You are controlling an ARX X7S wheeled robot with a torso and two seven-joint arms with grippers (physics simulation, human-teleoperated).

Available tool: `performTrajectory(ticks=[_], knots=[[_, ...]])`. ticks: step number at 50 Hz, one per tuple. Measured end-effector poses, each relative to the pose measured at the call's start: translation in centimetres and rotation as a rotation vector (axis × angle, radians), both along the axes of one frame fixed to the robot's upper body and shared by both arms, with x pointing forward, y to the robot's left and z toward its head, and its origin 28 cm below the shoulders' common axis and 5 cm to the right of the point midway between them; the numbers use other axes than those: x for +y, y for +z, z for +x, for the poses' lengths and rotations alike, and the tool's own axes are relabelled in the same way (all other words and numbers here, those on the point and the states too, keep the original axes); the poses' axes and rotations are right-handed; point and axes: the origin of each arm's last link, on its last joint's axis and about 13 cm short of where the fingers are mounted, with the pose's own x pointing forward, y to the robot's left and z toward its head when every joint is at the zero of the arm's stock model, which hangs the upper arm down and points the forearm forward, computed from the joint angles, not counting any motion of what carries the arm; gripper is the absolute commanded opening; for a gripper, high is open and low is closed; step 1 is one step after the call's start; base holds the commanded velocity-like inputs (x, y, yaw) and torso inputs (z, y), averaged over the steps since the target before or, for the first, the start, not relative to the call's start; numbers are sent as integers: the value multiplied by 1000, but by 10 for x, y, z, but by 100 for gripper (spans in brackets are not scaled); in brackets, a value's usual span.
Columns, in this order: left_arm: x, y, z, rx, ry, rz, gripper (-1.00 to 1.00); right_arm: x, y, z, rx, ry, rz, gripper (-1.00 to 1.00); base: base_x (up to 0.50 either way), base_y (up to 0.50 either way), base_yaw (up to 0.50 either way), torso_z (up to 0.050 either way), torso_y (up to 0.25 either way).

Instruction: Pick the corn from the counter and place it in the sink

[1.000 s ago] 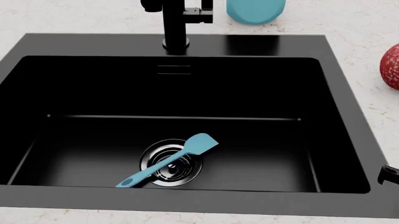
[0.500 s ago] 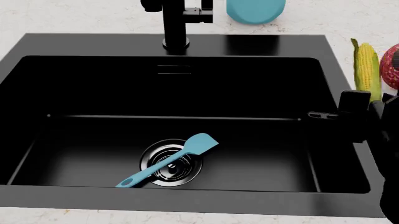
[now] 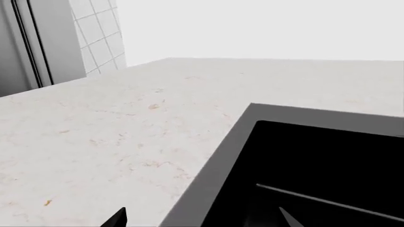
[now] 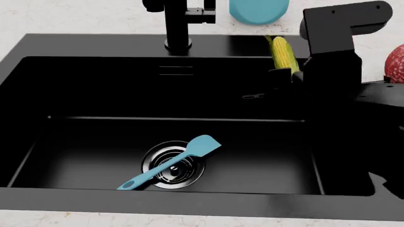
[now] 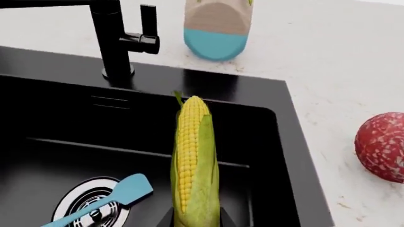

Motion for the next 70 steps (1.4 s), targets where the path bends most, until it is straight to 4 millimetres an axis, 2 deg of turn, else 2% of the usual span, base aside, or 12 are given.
performTrajectory(ticks=[15,25,39,70], knots=[[0,-2,2,2,-5,-2,100,19,8,41,177,122,-92,-100,0,0,0,0,0],[-1,0,2,-1,-10,-2,100,26,6,56,299,148,-167,-100,0,0,0,0,1],[-1,-1,1,-1,-12,-5,100,27,-6,62,403,155,-233,-100,0,0,0,0,0],[-7,7,-6,2,-9,-17,100,32,-51,58,572,211,-297,-100,0,0,0,0,0]])
